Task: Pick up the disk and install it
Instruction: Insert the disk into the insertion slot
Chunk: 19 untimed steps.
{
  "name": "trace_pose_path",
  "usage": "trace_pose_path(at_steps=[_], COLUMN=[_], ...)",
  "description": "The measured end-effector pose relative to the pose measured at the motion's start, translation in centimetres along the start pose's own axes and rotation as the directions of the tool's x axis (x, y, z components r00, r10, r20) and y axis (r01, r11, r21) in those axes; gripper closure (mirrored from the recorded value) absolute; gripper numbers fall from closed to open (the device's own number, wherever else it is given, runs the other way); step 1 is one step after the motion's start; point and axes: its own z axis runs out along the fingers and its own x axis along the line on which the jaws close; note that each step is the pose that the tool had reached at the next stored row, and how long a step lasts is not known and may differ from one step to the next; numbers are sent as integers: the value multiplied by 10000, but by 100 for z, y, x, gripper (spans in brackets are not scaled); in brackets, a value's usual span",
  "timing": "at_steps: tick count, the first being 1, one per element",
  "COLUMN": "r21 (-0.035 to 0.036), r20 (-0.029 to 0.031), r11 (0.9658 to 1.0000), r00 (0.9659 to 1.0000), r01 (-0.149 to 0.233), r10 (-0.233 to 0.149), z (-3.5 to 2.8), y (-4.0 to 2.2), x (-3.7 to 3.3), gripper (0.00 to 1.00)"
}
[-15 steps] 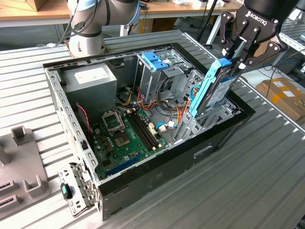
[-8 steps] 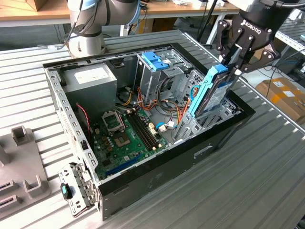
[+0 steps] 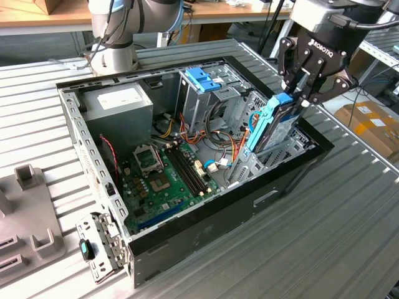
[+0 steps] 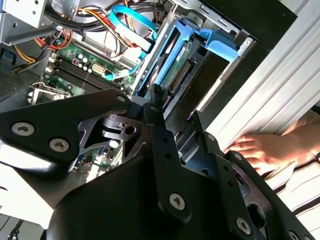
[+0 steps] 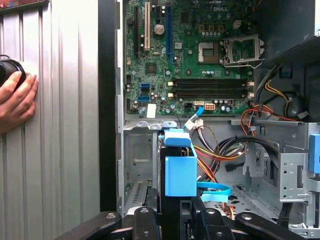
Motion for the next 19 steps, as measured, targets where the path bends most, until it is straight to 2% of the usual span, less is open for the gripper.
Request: trace_pose_path(at_steps=[2,8,11,16,19], r21=[0,0,0,0,0], r20=[1,-1,1,1,-8], r11=[10000,10000,10000,10000,10000], r00=[10000,10000,10000,10000,10000], r01=[0,0,0,0,0], r10=[0,0,0,0,0], z=[97,239,341,454,470], y=[2,5,7,10,10], x=[3,8,11,15,15], gripper=[65,65,65,65,65])
